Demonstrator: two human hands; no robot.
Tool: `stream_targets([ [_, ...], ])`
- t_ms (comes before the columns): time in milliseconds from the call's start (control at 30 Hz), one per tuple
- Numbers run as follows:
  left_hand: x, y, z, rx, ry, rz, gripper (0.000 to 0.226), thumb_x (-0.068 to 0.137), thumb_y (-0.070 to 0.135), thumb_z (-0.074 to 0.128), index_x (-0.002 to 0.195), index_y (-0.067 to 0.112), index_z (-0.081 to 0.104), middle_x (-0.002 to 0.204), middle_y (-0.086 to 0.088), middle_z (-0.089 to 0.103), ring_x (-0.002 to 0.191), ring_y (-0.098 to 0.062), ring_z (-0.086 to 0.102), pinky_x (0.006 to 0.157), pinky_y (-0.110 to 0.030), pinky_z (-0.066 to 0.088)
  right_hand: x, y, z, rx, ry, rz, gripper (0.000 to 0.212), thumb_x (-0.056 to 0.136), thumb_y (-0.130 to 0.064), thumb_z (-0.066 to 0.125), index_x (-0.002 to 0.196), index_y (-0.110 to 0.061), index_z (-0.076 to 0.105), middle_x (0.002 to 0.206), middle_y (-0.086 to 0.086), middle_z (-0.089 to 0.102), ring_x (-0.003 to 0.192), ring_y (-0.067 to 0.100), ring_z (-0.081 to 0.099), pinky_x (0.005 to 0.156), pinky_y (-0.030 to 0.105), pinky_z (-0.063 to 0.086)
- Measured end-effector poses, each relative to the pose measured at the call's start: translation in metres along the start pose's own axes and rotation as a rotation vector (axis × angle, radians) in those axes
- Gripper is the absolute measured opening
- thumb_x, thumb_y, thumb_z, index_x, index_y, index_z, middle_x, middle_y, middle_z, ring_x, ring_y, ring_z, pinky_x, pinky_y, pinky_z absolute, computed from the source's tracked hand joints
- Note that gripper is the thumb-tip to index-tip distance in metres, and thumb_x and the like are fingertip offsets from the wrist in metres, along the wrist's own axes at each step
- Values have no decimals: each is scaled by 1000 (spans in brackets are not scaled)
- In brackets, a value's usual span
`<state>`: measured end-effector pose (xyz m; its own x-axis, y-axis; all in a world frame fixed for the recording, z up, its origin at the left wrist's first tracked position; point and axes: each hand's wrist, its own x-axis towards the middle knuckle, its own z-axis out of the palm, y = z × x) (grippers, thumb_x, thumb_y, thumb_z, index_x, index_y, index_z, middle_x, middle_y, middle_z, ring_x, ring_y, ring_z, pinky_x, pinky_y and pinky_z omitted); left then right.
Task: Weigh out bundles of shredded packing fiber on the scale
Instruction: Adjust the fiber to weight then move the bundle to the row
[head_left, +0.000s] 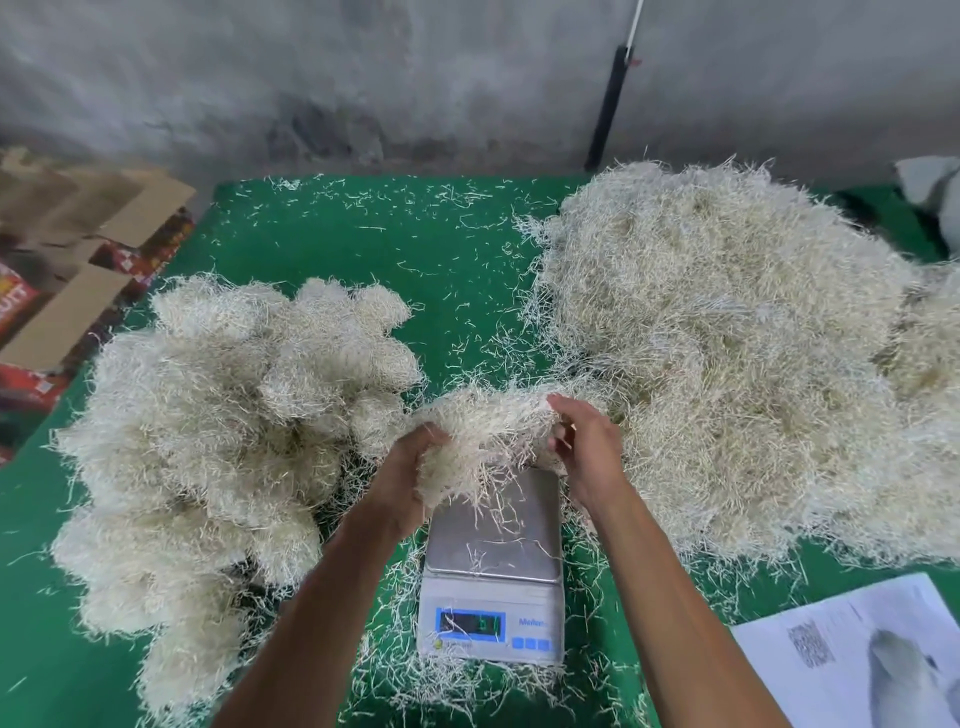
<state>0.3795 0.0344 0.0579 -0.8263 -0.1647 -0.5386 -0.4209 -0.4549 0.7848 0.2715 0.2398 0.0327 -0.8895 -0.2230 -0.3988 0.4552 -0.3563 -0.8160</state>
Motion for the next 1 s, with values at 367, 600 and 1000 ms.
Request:
stream_targets([
  [367, -6, -2, 24, -461, -104, 53, 17, 83, 29, 54, 89, 16, 62, 87, -11, 59, 78, -26, 57, 74, -37, 50, -2, 6, -9, -203, -60, 21, 15, 91, -16, 74, 81, -10, 65, 63, 0, 53, 51, 15, 43, 50, 27, 40],
  [600, -19, 0, 52, -443, 43, 96, 37, 93, 21, 42, 64, 18, 65, 59, -1, 61, 53, -15, 62, 50, -25, 51, 17, 4, 17, -371, 125, -33, 10, 95, -12, 71, 91, -4, 73, 68, 4, 63, 47, 13, 45, 47, 18, 43],
  [1000, -11, -19, 1, -673, 198, 100, 11, 80, 31, 55, 80, 20, 55, 67, -2, 55, 62, -19, 62, 48, -26, 49, 64, -47, -24, -427, 486, -303, 4, 103, -9, 60, 104, -6, 60, 86, 10, 66, 60, 17, 63, 47, 25, 57],
])
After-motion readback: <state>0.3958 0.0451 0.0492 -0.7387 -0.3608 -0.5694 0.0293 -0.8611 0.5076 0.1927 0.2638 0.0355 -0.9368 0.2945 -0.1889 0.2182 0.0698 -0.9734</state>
